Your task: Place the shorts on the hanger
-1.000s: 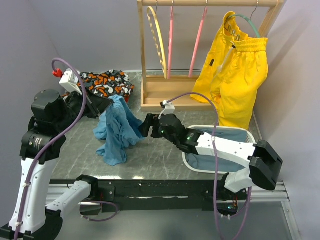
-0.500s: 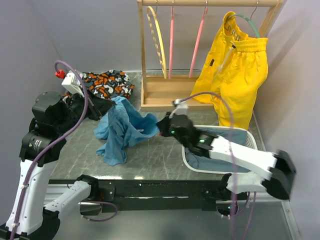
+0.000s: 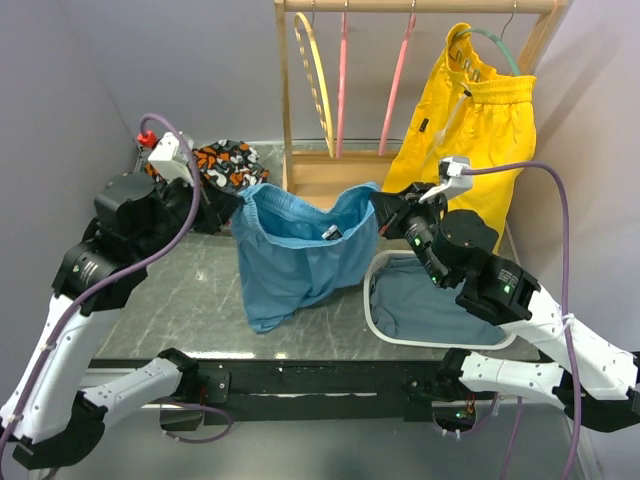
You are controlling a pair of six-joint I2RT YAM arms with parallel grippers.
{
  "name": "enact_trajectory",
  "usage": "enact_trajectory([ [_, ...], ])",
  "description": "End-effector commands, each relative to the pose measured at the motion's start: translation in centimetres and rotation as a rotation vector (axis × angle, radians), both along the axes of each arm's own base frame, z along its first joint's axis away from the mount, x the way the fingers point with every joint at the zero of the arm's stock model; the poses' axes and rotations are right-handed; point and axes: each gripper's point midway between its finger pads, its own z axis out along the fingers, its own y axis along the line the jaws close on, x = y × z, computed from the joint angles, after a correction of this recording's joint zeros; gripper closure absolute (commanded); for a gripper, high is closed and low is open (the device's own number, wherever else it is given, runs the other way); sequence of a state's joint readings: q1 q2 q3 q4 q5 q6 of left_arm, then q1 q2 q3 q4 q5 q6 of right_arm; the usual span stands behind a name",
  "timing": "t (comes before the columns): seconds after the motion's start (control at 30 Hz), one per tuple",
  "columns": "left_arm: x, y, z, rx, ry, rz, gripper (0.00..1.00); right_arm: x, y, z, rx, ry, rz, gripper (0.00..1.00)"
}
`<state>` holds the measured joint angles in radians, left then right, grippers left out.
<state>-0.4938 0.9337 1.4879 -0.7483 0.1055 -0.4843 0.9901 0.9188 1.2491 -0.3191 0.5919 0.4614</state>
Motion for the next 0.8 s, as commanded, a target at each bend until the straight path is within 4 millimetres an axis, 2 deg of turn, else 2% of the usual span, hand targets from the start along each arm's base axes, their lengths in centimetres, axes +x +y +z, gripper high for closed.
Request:
enact_trajectory([
  [0.0,1.7,2.0,1.6,0.038,-0.066,0.157,0.99,0.3,-1.3,0.4,-0.07,-0.001,-0.052,1.0],
  [0.07,2.8,2.5,-0.2,0.065,-0.024,0.215,0.99,0.5,-0.8,-0.3,-0.081,0.014,-0.044,1.0],
  [0.13,3.8,2.3,-2.1,0.095,0.021,0.239,0.99,0.8,0.0,-2.5,-0.113,0.058,-0.04,1.0],
  [0.17,4.2,2.3,-3.8,0.108,0.061,0.257,0.99,1.2,0.7,-4.8,-0.157,0.096,-0.04,1.0],
  [0.23,5.0,2.4,-6.0,0.135,0.114,0.287,0.99,1.6,1.4,-7.5,-0.172,0.147,-0.042,1.0],
  [0.27,5.2,2.3,-8.1,0.143,0.164,0.304,0.99,2.0,1.8,-10.1,-0.207,0.185,-0.043,1.0],
  [0.3,5.4,2.2,-9.2,0.148,0.187,0.307,0.99,2.0,2.2,-11.5,-0.198,0.219,-0.034,1.0],
  [0.33,5.5,1.9,-11.7,0.17,0.238,0.298,0.99,2.1,2.3,-12.8,-0.203,0.241,-0.034,1.0],
  [0.37,5.5,1.5,-12.8,0.154,0.269,0.302,0.98,2.3,2.5,-14.9,-0.218,0.266,-0.035,1.0],
  [0.4,5.7,1.2,-13.5,0.139,0.281,0.303,0.96,2.5,2.5,-15.8,-0.208,0.288,-0.038,1.0],
  [0.43,5.5,0.8,-15.9,0.145,0.331,0.286,0.9,2.5,2.7,-16.8,-0.212,0.31,-0.024,1.0],
  [0.47,5.6,0.5,-16.9,0.119,0.365,0.3,0.87,2.6,2.6,-18.1,-0.231,0.331,-0.028,1.0],
  [0.5,5.5,0.4,-17.8,0.111,0.388,0.304,0.87,2.8,2.5,-18.5,-0.237,0.342,-0.035,0.97],
  [0.53,5.5,0.2,-19.5,0.118,0.422,0.305,0.79,2.7,2.7,-18.9,-0.247,0.351,-0.026,0.91],
  [0.57,5.4,0.0,-20.2,0.105,0.446,0.312,0.7,2.8,2.9,-18.8,-0.252,0.354,-0.023,0.74],
  [0.63,5.5,-0.1,-21.2,0.114,0.471,0.315,0.5,2.6,2.6,-18.5,-0.277,0.367,-0.025,0.59],
  [0.67,5.5,0.1,-21.1,0.12,0.472,0.328,0.43,2.4,2.3,-17.4,-0.275,0.358,-0.025,0.51],
  [0.7,5.6,0.3,-21.1,0.128,0.471,0.338,0.4,2.3,1.9,-16.5,-0.276,0.346,-0.029,0.48],
  [0.77,5.6,1.0,-20.3,0.147,0.458,0.366,0.31,1.8,0.7,-13.3,-0.245,0.305,-0.037,0.44],
])
